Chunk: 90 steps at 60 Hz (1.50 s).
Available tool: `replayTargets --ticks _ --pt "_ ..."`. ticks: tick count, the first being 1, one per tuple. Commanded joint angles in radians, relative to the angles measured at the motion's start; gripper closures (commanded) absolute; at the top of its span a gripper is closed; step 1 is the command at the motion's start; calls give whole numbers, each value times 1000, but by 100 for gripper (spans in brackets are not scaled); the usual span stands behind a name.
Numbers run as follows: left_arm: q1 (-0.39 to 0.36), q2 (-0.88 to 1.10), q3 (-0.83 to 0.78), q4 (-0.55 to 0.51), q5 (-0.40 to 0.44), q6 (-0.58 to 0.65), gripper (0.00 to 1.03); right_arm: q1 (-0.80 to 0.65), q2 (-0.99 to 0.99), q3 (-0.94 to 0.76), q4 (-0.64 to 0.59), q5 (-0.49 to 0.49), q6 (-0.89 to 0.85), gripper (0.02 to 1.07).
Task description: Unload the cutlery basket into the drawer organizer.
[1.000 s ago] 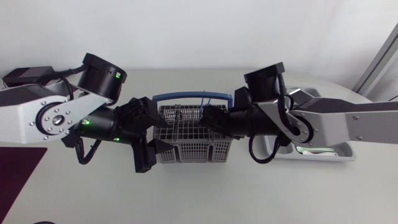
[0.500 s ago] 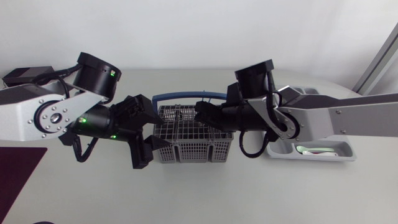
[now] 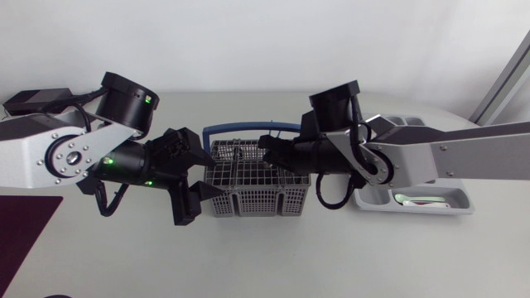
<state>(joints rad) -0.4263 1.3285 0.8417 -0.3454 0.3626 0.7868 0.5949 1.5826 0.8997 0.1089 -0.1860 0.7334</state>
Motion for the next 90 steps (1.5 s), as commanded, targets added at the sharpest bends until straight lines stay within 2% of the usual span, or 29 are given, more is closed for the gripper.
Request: replayTargets --ticks 1,4,53,78,90 --pt "8 11 -33 5 15 26 6 13 16 15 0 6 26 96" --pt "8 9 -33 5 16 26 6 13 13 13 -2 6 24 101" --pt "-45 14 -32 -1 -4 -4 6 26 -197 -62 -51 -6 27 101" --pt "-94 31 -1 -15 -50 -37 6 13 -351 -36 -178 -43 0 101" --pt "-118 23 2 -27 -76 -57 6 9 -503 -8 -299 -86 -43 101"
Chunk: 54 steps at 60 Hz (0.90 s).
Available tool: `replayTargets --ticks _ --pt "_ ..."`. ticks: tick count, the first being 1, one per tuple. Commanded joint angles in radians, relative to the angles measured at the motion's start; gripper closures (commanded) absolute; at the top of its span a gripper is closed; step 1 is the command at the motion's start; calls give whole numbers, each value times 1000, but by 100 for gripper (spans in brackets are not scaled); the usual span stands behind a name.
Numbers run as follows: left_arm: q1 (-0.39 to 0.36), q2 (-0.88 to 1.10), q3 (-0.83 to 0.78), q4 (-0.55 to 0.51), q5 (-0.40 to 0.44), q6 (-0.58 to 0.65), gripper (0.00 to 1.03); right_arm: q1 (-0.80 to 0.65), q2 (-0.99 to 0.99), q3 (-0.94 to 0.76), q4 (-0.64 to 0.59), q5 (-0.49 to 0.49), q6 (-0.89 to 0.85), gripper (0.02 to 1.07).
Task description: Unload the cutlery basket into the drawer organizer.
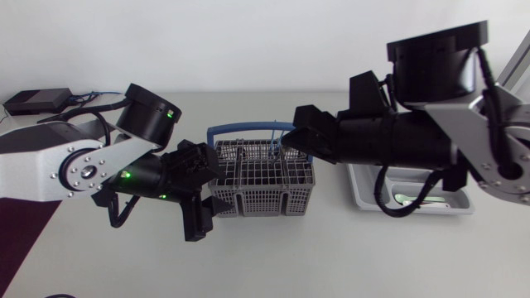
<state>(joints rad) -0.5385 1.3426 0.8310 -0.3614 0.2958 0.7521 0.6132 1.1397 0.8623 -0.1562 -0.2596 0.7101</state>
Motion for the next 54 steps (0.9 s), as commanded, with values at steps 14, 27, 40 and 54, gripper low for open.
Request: replayTargets --ticks 14,27,40,54 --pt "-8 -42 -7 -37 -15 -36 6 -81 -224 110 -394 2 -222 101" --pt "-20 -72 -15 -62 -43 -50 6 -293 -253 52 -618 109 -474 101" --pt "-38 -88 -38 -62 -52 -62 6 -529 -169 -49 -563 186 -659 101" --pt "-29 -111 -50 -62 -64 -60 6 -607 -8 -112 -419 358 -753 101"
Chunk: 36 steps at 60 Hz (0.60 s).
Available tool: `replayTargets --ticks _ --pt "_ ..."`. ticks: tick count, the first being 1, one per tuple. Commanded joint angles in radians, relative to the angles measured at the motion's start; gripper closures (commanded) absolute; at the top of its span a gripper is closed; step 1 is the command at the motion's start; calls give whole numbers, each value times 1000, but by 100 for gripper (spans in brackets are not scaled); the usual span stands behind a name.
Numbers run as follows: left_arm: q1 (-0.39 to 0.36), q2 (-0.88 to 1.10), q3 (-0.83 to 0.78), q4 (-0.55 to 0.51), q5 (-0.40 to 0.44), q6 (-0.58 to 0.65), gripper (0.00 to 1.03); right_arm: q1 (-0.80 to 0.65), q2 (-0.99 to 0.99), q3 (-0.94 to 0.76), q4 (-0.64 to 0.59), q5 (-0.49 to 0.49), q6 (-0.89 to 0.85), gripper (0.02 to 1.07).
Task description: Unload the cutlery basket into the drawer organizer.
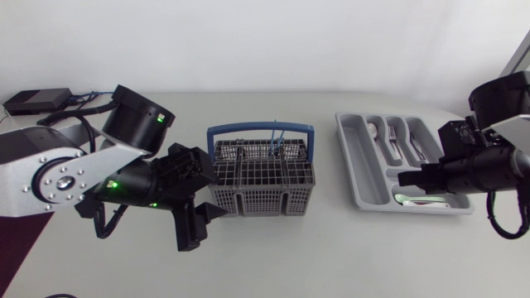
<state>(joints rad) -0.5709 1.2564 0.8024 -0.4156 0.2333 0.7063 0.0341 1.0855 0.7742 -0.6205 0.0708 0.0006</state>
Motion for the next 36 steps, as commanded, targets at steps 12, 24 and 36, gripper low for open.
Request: replayTargets --ticks 12,24,36 --pt "14 -28 -31 -3 -3 -11 6 -63 203 -26 150 110 -59 101" --pt "16 -14 -35 14 -3 -5 6 -65 366 -24 248 185 -65 101" --pt "25 -5 -28 14 -5 5 6 -65 425 -32 301 208 -62 77"
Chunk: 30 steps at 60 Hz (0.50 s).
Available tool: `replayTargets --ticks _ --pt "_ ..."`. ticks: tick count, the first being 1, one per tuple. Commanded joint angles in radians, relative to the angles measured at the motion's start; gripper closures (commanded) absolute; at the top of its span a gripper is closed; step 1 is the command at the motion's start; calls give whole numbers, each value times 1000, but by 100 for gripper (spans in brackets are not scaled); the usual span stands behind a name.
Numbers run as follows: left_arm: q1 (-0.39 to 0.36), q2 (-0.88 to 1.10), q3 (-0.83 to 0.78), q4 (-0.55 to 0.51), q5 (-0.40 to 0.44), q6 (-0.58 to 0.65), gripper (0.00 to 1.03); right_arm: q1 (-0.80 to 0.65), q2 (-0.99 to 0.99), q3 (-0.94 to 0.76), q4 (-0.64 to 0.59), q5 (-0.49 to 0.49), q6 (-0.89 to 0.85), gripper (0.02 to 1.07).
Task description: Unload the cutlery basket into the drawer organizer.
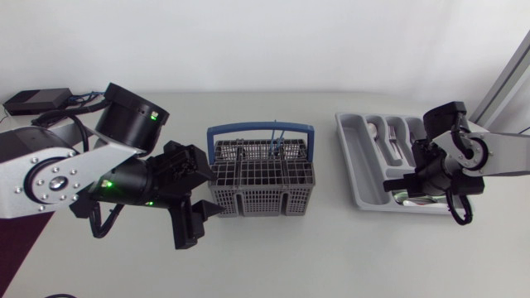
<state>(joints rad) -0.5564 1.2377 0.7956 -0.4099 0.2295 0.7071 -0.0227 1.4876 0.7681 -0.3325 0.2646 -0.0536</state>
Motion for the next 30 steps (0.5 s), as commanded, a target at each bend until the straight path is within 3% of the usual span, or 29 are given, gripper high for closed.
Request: replayTargets --ticks 1,5,10,17,19,22,26,30 --pt "12 14 -19 8 -1 5 6 -8 25 -26 13 16 -8 76" --pt "13 14 -18 6 -1 6 6 -5 28 -21 13 16 -6 74" --pt "13 14 -18 6 -1 5 6 9 26 -13 6 25 -8 52" --pt "15 8 -22 0 -1 5 6 24 -21 5 -10 32 -5 51" --pt "19 2 -26 -1 -1 6 6 33 -66 8 -28 16 0 46" --pt "27 -9 -32 -6 -1 8 6 44 -127 22 -66 -38 15 33" --pt "44 -34 -49 -12 1 12 6 47 -197 53 -129 -182 55 9" --pt "50 -52 -64 -13 1 14 6 38 -220 94 -181 -335 80 7"
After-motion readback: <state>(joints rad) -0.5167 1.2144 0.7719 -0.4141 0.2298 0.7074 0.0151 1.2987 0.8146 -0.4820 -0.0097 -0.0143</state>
